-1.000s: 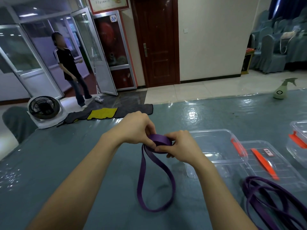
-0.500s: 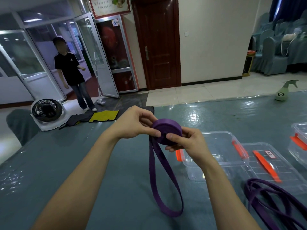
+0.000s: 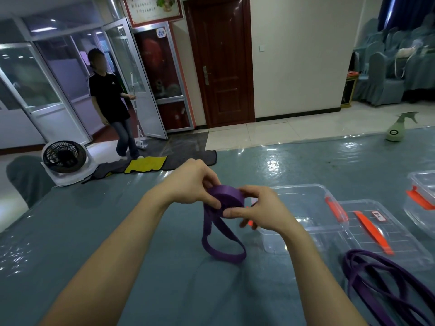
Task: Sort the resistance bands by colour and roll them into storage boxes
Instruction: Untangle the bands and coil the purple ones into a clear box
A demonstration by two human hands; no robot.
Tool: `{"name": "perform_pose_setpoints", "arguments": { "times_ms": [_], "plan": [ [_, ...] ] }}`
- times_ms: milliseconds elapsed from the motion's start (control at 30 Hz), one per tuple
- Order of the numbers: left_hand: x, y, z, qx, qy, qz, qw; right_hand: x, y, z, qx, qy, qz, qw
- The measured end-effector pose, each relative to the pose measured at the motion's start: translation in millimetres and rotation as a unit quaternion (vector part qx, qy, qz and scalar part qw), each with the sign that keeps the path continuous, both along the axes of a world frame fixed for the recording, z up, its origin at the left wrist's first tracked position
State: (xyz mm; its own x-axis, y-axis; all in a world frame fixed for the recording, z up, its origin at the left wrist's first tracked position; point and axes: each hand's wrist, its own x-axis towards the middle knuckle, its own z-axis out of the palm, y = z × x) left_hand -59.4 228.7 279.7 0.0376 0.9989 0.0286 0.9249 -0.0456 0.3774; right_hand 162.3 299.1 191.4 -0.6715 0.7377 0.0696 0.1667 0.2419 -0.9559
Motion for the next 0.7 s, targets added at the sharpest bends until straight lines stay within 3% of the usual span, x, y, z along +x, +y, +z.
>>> {"name": "perform_pose_setpoints", "arguments": {
  "times_ms": [67,167,233,333,467,600,700],
  "plan": [
    [14,2,1,0.006,0.173,-0.022,0.985,-6,-1,0,0.069,-0.077,0.005,0.995],
    [25,5,-1,0.009,0.253,-0.043,0.967,-14,-2,-4,0.113,-0.090,0.013,0.989],
    [21,5,-1,0.009,0.217,-0.038,0.975,-12,-1,-5,0.104,-0.064,-0.001,0.993],
    [5,3,-1,-0.023,0.045,-0.031,0.998,-4,2,-6,0.059,0.008,-0.017,0.998],
    [-13,-1,-7,-0.040,-0.158,-0.015,0.986,2,6,-5,-0.008,0.106,-0.034,0.994],
    [-12,1,-9,-0.023,-0.161,-0.008,0.987,1,7,-10,-0.044,0.126,-0.006,0.991],
    [-4,3,-7,-0.030,-0.066,-0.017,0.997,-4,6,-11,0.000,0.032,0.007,0.999]
  ]
}}
